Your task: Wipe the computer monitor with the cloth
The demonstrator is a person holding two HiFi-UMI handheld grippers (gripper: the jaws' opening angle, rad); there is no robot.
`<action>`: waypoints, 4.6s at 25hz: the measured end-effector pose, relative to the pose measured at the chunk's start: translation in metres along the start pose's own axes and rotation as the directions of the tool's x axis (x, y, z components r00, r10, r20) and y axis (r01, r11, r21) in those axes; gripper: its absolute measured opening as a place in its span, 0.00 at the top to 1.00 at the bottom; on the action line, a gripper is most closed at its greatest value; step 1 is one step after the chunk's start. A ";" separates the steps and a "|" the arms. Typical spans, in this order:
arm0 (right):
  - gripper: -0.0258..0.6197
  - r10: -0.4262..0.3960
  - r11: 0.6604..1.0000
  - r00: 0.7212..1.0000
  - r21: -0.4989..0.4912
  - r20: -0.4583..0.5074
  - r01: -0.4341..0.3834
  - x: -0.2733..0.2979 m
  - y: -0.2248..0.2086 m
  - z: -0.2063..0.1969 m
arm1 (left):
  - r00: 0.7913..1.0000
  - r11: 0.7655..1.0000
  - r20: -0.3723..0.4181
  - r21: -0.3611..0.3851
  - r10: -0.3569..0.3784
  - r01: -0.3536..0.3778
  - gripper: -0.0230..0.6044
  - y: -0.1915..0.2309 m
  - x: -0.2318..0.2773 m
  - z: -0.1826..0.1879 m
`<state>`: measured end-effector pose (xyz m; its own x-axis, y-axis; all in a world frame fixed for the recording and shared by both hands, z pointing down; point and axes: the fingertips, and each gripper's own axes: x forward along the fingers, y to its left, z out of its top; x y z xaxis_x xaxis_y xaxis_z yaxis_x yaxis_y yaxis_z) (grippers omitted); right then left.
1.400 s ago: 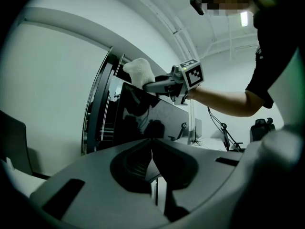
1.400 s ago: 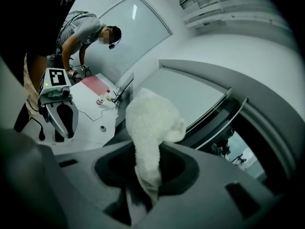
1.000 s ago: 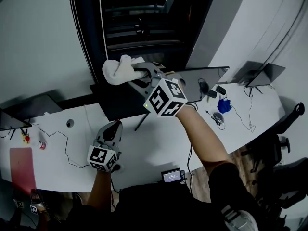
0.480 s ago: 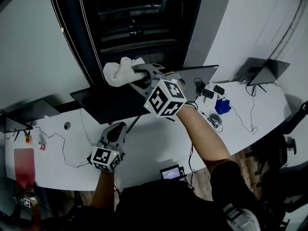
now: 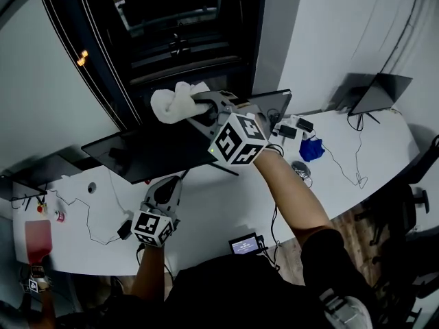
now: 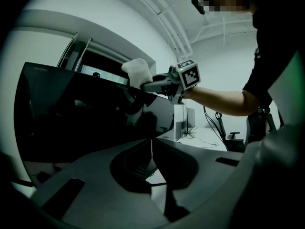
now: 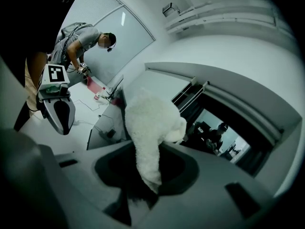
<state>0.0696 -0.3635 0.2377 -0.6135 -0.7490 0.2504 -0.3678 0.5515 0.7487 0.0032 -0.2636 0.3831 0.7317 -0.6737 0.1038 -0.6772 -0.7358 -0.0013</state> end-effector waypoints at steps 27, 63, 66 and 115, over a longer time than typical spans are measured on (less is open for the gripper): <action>0.77 -0.141 0.989 0.990 0.044 -0.016 0.141 -0.108 -0.066 -0.125 | 0.998 0.999 -0.044 0.022 -0.048 0.049 0.96 -0.091 0.091 0.000; 0.78 -0.560 0.452 0.816 0.879 0.146 0.153 -0.193 -0.111 -0.236 | 0.995 0.996 -0.076 -0.069 -0.066 0.061 0.96 -0.096 0.094 -0.015; 0.78 -0.537 0.434 0.836 0.886 0.108 0.164 -0.188 -0.097 -0.249 | 0.994 0.996 -0.086 -0.073 -0.062 0.056 0.96 -0.094 0.090 -0.019; 0.78 -0.325 0.387 0.941 0.894 -0.096 0.225 -0.134 0.046 -0.363 | 0.986 0.983 -0.161 -0.164 0.051 -0.077 0.96 -0.081 0.060 -0.082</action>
<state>0.3889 -0.3710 0.4615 -0.3910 -0.9190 0.0510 -0.9051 0.3739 -0.2025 0.0954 -0.2383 0.4710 0.6745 -0.6901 0.2624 -0.7352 -0.6600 0.1541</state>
